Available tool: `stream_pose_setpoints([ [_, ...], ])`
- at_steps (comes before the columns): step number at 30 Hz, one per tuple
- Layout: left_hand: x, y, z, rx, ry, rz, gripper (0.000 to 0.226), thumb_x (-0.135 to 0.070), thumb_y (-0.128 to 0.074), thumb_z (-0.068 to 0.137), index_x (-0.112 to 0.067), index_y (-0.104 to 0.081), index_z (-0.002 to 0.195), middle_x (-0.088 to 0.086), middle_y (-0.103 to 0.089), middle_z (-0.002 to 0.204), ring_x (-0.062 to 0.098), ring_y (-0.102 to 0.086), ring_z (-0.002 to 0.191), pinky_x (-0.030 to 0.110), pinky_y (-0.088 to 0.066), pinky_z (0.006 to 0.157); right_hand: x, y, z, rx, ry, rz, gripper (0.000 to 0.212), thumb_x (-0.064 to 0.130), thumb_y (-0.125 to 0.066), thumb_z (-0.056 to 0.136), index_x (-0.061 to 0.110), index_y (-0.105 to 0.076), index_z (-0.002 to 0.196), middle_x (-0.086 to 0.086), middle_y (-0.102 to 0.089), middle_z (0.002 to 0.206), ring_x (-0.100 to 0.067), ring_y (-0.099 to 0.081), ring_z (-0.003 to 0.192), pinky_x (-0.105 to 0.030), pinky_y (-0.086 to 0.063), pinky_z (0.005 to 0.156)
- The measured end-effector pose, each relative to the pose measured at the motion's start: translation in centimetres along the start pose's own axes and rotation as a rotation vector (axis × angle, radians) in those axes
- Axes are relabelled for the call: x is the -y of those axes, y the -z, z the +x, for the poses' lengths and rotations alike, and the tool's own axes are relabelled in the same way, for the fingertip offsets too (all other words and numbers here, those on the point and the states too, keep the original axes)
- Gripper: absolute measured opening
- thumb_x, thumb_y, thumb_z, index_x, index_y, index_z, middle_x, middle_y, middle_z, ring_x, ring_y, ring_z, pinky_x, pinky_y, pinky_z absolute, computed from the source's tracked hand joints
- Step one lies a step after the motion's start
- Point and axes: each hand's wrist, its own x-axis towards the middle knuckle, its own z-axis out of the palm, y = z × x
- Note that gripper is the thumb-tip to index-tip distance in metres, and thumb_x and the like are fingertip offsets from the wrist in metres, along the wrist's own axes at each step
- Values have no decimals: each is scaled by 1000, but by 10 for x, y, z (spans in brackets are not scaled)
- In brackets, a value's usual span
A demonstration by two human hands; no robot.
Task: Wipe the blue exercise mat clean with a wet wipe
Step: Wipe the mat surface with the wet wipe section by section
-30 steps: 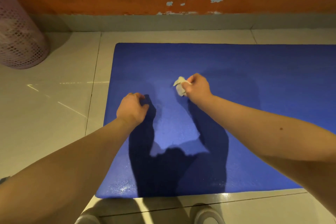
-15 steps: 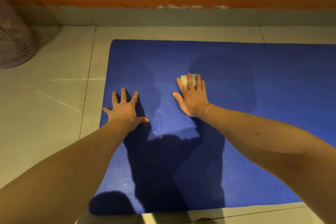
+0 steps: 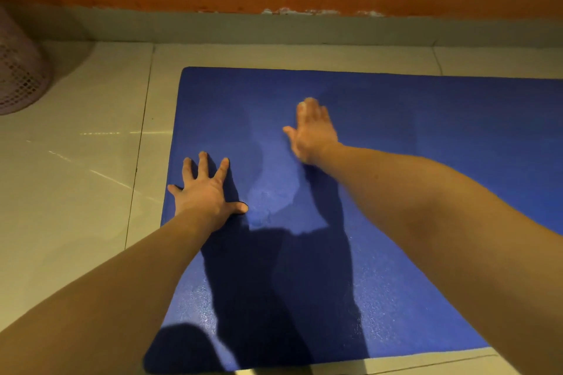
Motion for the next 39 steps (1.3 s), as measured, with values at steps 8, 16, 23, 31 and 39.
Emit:
stream_pose_setpoints([
  [8,1,-2,2,-12,-1,4,115,-77,-64,74,-42,6,158,-1,20,165,35,17,151,69,-16,116,62,-10,-11,-25,83,66,69,48,-36,107,0,-24,155,-18,-19,162,-34,-16,152,-42,-11,127],
  [16,0,1,-1,-9,7,7,114,-78,-63,74,-43,6,157,-1,19,165,34,15,152,68,-15,117,23,-8,-13,39,150,-8,73,48,-34,107,2,-11,160,-17,-5,168,-35,-4,156,-43,-5,127],
  [23,-1,1,-1,-8,1,7,113,-77,-63,75,-42,7,157,0,19,165,36,16,152,69,-13,117,-22,-5,-31,52,-174,-6,75,49,-16,108,-2,3,160,-21,9,168,-35,13,156,-46,5,127],
  [31,1,-2,-2,-21,10,13,113,-78,-63,75,-43,7,157,-1,20,166,34,16,152,68,-15,117,77,-39,-84,60,317,-47,73,46,-26,110,2,2,161,-14,7,170,-28,14,157,-43,3,128],
  [39,0,-3,-5,-31,-4,2,114,-79,-62,75,-40,6,158,-1,18,166,35,16,152,68,-11,118,-24,-26,-82,37,-95,-51,73,49,-14,109,1,7,160,-17,13,169,-31,17,156,-44,8,127],
])
